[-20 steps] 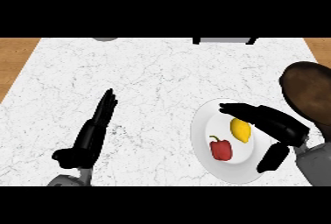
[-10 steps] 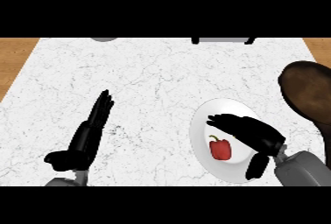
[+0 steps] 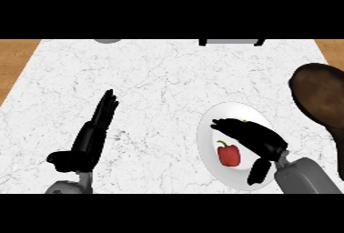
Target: Pick the bell pepper from the plate and place it in the pan
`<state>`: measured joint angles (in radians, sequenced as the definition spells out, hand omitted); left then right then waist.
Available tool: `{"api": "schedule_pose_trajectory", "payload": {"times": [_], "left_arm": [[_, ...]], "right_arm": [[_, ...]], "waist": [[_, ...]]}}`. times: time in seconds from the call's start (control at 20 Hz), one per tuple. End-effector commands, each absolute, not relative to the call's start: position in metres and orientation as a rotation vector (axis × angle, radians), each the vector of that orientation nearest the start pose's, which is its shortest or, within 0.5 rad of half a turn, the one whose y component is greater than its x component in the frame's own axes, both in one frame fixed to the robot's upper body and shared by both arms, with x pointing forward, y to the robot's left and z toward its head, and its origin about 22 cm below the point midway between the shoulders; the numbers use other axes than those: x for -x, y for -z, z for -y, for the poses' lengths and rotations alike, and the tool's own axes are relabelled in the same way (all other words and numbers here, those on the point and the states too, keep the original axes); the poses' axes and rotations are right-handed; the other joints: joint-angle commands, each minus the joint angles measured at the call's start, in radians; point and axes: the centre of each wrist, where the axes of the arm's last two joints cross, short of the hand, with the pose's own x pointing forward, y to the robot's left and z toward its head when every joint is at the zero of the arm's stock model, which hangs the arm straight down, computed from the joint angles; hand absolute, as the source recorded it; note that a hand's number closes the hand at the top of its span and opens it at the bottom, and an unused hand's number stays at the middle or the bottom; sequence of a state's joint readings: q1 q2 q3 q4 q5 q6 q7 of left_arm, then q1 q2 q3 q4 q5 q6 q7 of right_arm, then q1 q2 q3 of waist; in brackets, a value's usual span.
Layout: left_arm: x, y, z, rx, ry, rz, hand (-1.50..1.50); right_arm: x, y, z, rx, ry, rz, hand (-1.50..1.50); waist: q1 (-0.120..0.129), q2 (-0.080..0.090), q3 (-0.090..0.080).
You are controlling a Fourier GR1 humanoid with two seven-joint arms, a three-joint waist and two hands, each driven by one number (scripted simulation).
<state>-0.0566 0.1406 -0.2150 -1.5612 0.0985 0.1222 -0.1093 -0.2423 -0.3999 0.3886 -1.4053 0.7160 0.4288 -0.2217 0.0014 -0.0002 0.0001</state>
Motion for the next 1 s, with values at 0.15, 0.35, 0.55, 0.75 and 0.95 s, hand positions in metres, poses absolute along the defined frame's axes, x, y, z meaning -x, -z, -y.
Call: {"api": "schedule_pose_trajectory", "payload": {"times": [0.15, 0.35, 0.55, 0.75, 0.95], "left_arm": [[-0.235, 0.003, -0.221, 0.072, 0.138, 1.702, 0.0], [-0.253, 0.007, -0.202, 0.069, 0.123, 1.704, 0.0], [-0.238, -0.019, -0.208, 0.074, 0.114, 1.699, 0.0], [-0.256, -0.014, -0.193, 0.088, 0.142, 1.692, 0.0], [-0.236, -0.013, -0.203, 0.07, 0.139, 1.693, 0.0]], "right_arm": [[-0.288, 0.0, 0.231, 0.167, -1.555, 1.346, -1.5], [-0.308, 0.0, 0.196, 0.171, -1.574, 1.293, -1.5], [-0.307, 0.029, 0.195, 0.181, -1.574, 1.258, -1.5], [-0.314, 0.033, 0.193, 0.174, -1.783, 1.235, 1.5], [-0.305, 0.031, 0.198, 0.222, -1.771, 1.274, 1.5]], "waist": [[0.002, 0.0, 0.0], [0.001, 0.001, 0.0], [0.005, 0.0, 0.0], [0.007, 0.002, 0.0], [0.003, 0.0, 0.0]]}}
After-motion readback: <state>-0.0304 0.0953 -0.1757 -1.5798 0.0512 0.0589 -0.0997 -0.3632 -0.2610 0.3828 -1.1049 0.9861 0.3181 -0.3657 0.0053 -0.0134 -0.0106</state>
